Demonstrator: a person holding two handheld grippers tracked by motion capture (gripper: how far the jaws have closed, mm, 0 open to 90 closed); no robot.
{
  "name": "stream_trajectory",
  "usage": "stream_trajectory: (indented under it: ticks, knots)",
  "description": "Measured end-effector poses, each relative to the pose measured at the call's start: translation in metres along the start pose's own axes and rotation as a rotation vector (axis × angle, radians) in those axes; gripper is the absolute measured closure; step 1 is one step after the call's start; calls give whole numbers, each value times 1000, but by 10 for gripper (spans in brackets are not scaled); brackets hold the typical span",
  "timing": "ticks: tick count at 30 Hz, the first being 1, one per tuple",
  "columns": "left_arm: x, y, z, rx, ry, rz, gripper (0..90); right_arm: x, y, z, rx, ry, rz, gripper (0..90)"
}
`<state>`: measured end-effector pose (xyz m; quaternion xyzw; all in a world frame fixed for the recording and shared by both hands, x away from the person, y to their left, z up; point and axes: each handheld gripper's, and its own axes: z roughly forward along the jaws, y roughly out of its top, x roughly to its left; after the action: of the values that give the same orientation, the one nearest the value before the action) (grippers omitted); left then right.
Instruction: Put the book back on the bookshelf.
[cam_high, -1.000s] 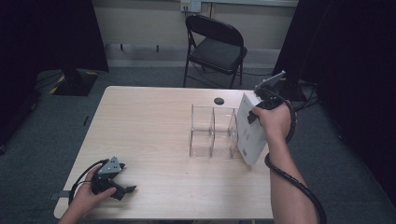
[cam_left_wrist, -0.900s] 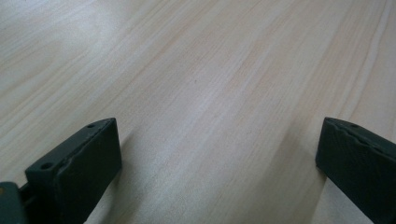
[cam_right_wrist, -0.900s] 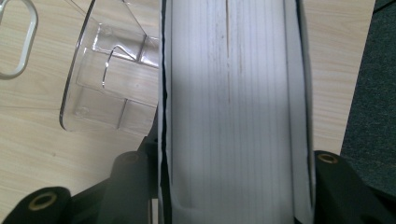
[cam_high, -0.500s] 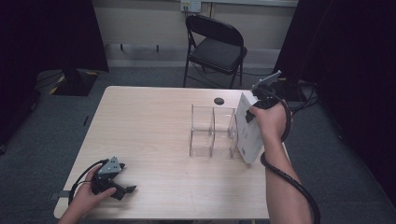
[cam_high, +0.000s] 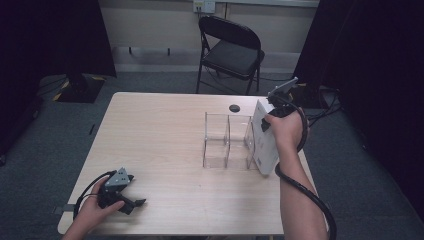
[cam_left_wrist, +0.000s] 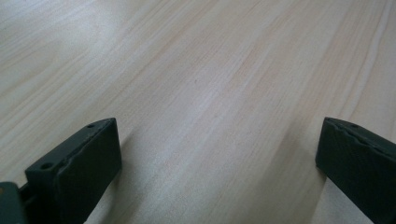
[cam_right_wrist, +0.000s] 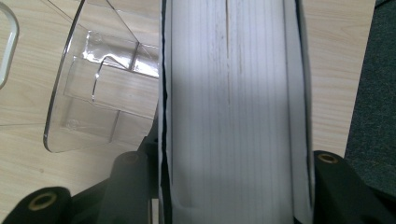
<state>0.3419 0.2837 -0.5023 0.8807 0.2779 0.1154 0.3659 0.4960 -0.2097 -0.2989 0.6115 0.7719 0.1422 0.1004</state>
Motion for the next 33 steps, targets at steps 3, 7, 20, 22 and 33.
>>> stream_trajectory:
  ticks: [3, 7, 20, 22, 33]
  knots:
    - [0, 0, 0, -1, -3, -6, 0, 0, 1, 1, -2, -1, 2, 521]
    - [0, 0, 0, -1, -3, -5, 0, -2, 1, 0, -10, 4, 7, 521]
    - [0, 0, 0, -1, -5, -6, 0, -1, 4, 3, -10, -3, 3, 521]
    - [0, 0, 0, -1, -6, -9, 0, 0, 5, 3, -10, -7, 1, 521]
    - [0, 0, 0, -1, -4, -3, 0, 0, 6, 6, -19, -16, 8, 519]
